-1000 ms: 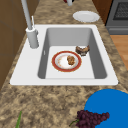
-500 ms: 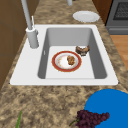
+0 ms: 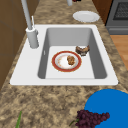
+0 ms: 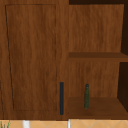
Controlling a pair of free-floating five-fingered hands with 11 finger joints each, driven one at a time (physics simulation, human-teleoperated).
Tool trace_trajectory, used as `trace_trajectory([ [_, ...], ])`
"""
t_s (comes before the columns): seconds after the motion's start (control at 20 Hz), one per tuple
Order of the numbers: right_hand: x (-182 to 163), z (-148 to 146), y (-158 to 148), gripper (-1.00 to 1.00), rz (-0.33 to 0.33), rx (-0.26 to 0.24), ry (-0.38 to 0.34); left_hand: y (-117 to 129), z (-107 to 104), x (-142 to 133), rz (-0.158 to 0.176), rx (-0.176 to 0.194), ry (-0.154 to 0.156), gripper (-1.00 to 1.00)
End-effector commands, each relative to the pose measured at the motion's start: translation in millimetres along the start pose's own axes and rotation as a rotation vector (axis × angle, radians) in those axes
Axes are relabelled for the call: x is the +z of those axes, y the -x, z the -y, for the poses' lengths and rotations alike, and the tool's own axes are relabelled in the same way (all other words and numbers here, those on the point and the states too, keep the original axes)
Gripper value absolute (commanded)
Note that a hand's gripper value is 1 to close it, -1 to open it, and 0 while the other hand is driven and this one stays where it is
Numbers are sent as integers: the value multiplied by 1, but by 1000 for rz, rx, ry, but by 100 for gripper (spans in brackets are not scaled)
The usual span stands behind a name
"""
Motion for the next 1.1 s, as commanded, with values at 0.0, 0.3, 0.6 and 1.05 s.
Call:
trace_trajectory([
  [0.0, 12, -23, -7, 100, -35, -30, 6, 0, 0, 0, 0, 0, 0, 0],
  [0.3, 28, -52, -18, 100, -46, -46, 5, 0, 0, 0, 0, 0, 0, 0],
  [0.6, 39, -84, -29, 100, -56, -41, 6, 0, 0, 0, 0, 0, 0, 0],
  [1.05, 60, -102, -43, -100, -38, -59, -16, 0, 0, 0, 0, 0, 0, 0],
])
